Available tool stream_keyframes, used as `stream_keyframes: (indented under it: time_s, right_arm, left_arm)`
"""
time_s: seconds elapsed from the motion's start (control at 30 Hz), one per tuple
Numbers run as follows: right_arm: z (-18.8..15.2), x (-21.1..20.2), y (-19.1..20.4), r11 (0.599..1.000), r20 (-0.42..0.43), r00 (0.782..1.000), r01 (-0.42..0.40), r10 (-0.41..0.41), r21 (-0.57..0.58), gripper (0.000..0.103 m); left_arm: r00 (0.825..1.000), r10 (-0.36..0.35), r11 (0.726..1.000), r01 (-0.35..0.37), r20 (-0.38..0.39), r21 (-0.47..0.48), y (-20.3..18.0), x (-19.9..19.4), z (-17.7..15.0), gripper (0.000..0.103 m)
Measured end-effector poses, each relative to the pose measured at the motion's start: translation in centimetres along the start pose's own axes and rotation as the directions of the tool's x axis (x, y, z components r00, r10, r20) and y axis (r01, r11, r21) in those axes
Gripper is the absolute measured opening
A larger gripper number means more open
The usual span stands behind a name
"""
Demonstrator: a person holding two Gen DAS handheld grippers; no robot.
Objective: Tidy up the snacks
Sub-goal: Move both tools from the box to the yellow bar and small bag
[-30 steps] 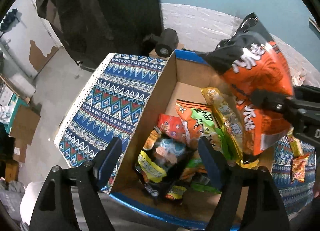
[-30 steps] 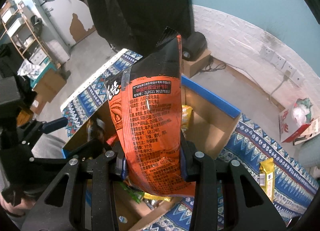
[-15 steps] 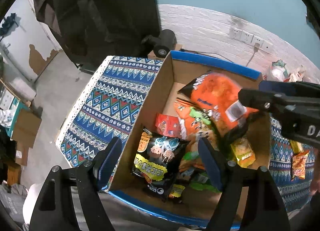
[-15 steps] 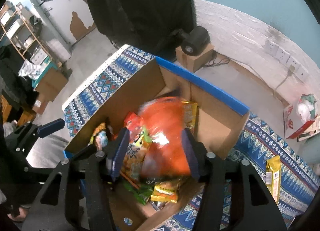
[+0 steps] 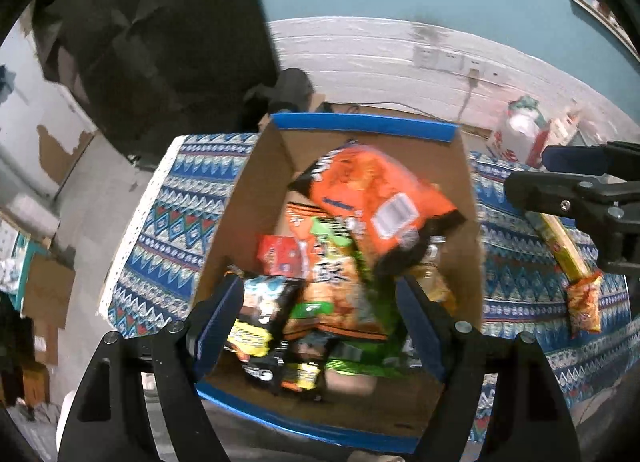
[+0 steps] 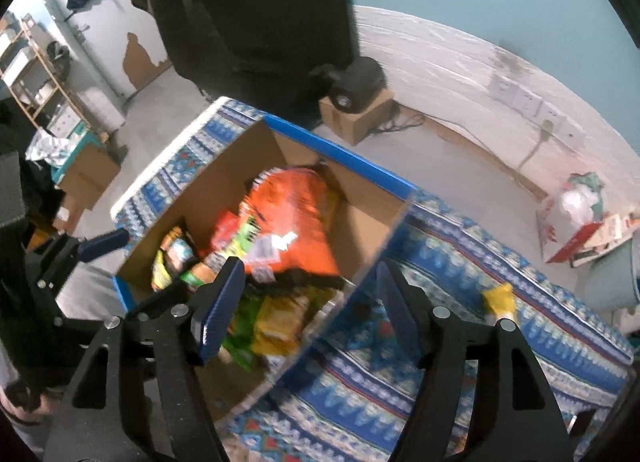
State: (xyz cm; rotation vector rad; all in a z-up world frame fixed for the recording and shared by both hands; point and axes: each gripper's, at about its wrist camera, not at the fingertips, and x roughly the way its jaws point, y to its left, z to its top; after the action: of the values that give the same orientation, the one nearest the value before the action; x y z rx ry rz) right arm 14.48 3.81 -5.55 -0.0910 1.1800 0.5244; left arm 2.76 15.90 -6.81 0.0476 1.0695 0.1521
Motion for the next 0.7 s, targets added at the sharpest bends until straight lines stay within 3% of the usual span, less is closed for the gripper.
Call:
stream_keyframes:
  time_s: [0.27, 0.7]
  right_arm:
    - [-3.4, -3.1, -5.8, 0.994, -0.021, 0.997, 0.081, -0.080, 0.072, 0.072]
    - [-8.8, -6.3, -14.1, 0.967, -0.058, 0.986, 0.163, -0.154, 0.197, 0.072]
  left_arm:
    - [0.996, -0.086, 0.995, 0.086, -0.015, 0.052, -4.0, -0.6, 0.2, 0.080]
    - [0.991, -0.132, 0.973, 0.135, -0.026, 0.187, -11.7, -1.4, 0.5, 0.080]
